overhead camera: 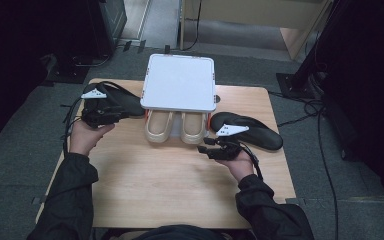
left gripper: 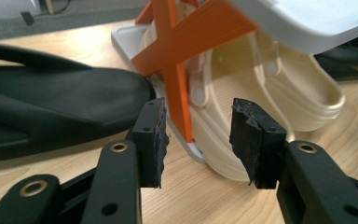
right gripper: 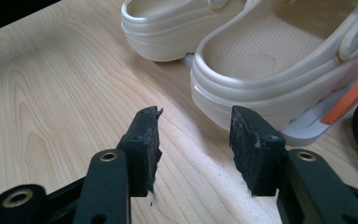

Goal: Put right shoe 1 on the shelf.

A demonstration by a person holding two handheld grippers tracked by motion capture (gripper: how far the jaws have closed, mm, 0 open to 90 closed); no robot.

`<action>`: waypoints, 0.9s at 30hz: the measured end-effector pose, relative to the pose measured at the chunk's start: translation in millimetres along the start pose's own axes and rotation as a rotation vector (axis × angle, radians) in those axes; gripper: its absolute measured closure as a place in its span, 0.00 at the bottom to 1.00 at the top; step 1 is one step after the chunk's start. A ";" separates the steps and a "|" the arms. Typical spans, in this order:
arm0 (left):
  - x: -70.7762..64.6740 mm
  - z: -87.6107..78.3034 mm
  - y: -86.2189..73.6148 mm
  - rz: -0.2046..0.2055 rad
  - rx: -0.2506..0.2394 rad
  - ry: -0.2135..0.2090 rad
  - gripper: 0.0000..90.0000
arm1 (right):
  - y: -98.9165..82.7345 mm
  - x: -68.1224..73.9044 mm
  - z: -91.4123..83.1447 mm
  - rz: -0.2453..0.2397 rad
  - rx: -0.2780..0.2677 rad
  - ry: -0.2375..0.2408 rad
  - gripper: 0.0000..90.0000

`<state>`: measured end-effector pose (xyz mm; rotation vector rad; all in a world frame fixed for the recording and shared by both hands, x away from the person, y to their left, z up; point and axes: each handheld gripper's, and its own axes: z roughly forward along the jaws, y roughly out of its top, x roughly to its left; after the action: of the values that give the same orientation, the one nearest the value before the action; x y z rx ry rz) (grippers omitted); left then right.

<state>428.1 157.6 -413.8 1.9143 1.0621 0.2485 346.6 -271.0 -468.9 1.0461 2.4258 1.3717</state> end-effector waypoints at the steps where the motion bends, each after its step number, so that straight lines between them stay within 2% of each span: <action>1: 2.2 2.6 -0.7 0.001 -0.001 0.003 0.62 | -0.5 0.0 -0.1 -0.002 0.001 0.000 0.59; 8: 16.7 19.3 -3.7 -0.031 0.000 0.022 0.62 | -2.4 2.7 -0.8 -0.005 0.014 0.005 0.59; 11: 23.2 28.6 -1.4 -0.037 0.018 0.018 0.66 | -4.0 4.8 -1.8 -0.006 0.023 0.003 0.59; 13: 27.2 35.7 -1.4 -0.039 0.027 0.013 0.71 | -7.2 5.5 -3.3 -0.007 0.011 -0.007 0.60; 16: 33.0 44.8 -1.3 -0.046 0.043 0.029 0.73 | -9.8 5.3 -5.3 0.001 0.010 -0.011 0.60; 20: 37.8 54.2 0.2 -0.051 0.035 0.047 0.75 | -12.2 6.2 -8.3 0.013 0.015 -0.020 0.60; 23: 41.2 58.3 -0.4 -0.065 0.009 0.036 0.77 | -15.2 6.8 -9.7 0.007 0.011 -0.030 0.60; 24: 43.1 60.4 0.5 -0.070 0.021 0.035 0.78 | -16.1 7.4 -9.8 0.010 0.014 -0.030 0.60; 25: 44.2 63.0 2.4 -0.069 0.044 0.043 0.79 | -17.2 7.9 -9.9 0.007 0.017 -0.032 0.60; 27: 45.0 66.7 5.0 -0.052 0.040 0.051 0.79 | -18.7 9.0 -10.3 0.007 0.019 -0.036 0.60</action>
<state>494.8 149.6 -458.4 1.9224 1.1567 0.2497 326.1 -278.6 -476.4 1.0752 2.4165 1.3228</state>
